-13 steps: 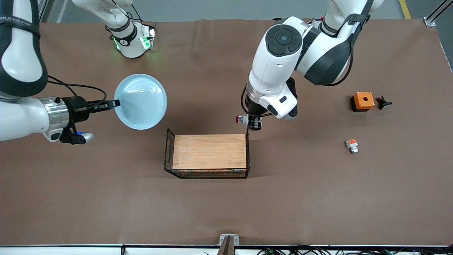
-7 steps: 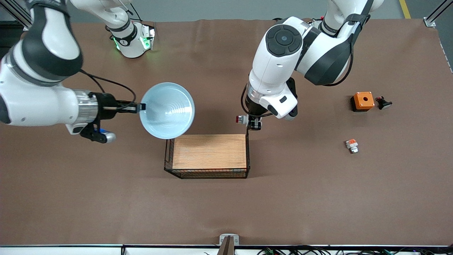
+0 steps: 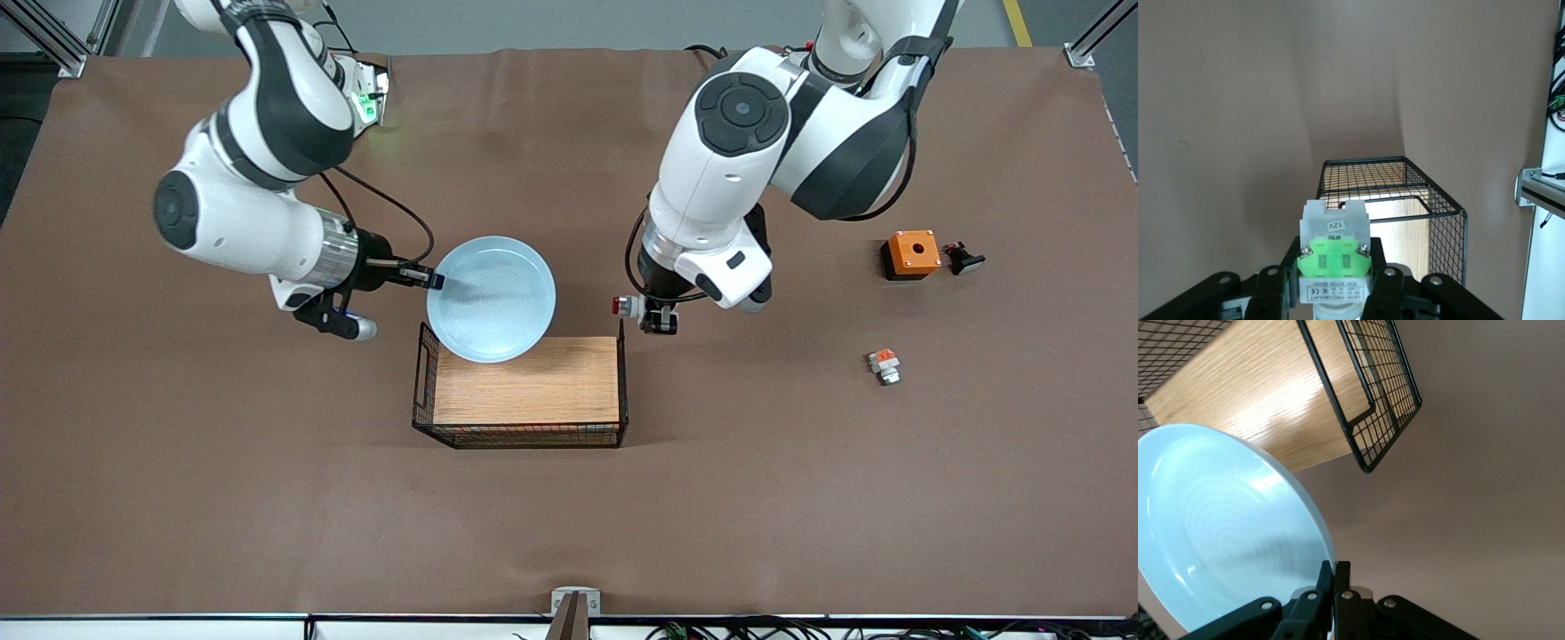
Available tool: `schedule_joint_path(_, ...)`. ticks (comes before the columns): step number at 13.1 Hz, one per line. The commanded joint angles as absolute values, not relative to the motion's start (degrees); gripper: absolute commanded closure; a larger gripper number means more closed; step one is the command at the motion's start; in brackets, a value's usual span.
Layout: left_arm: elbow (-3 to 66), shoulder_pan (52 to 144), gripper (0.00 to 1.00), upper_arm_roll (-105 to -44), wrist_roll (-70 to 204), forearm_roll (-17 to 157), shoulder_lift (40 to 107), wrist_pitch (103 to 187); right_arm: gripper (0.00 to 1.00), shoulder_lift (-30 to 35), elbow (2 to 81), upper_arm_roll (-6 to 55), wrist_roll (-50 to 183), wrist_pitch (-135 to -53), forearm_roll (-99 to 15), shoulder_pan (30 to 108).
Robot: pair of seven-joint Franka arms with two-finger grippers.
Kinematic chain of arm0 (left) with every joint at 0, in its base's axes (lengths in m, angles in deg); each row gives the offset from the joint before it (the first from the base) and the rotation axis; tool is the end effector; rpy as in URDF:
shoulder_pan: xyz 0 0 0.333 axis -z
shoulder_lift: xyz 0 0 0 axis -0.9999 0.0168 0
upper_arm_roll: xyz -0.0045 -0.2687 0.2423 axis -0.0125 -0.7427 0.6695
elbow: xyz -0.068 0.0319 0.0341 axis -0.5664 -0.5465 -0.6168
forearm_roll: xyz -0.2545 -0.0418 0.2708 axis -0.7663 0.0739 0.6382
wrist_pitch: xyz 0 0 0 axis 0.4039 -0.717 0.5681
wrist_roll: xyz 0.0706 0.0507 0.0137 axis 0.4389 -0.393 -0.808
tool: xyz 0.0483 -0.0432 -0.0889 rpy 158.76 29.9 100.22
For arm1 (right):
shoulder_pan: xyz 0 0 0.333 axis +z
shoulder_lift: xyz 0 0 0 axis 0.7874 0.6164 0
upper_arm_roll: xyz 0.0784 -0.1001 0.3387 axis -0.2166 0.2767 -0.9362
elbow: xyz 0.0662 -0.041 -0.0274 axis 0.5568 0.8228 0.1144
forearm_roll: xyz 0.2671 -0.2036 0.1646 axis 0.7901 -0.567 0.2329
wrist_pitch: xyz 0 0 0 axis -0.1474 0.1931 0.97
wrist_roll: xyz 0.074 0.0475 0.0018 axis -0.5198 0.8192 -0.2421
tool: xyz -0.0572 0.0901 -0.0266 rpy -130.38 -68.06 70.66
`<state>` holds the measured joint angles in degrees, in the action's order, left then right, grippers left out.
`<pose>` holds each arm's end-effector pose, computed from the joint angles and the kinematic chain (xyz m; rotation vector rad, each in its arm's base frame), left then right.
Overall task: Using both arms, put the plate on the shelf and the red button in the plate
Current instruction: 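Carry the blue plate over the wooden box with the right gripper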
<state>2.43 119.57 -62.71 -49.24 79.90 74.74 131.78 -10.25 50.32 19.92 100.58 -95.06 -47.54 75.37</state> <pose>0.5778 -0.4100 0.5607 2.2041 2.0569 -0.0248 0.5398 0.2580 0.4746 -2.6480 0.4899 0.3146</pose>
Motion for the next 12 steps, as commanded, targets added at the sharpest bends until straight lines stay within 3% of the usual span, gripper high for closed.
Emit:
schedule_joint_path(1,2.2,120.2,1.0,-62.5,-48.3,79.6,73.6,130.7,1.0,-13.3,55.8,21.1,100.9,-101.0,-46.2,77.7)
schedule_joint_path(12,-0.7,123.7,1.0,-63.0,-51.3,79.2,76.4,135.4,1.0,-4.5,54.0,21.1,104.6,-113.6,-45.9,82.7)
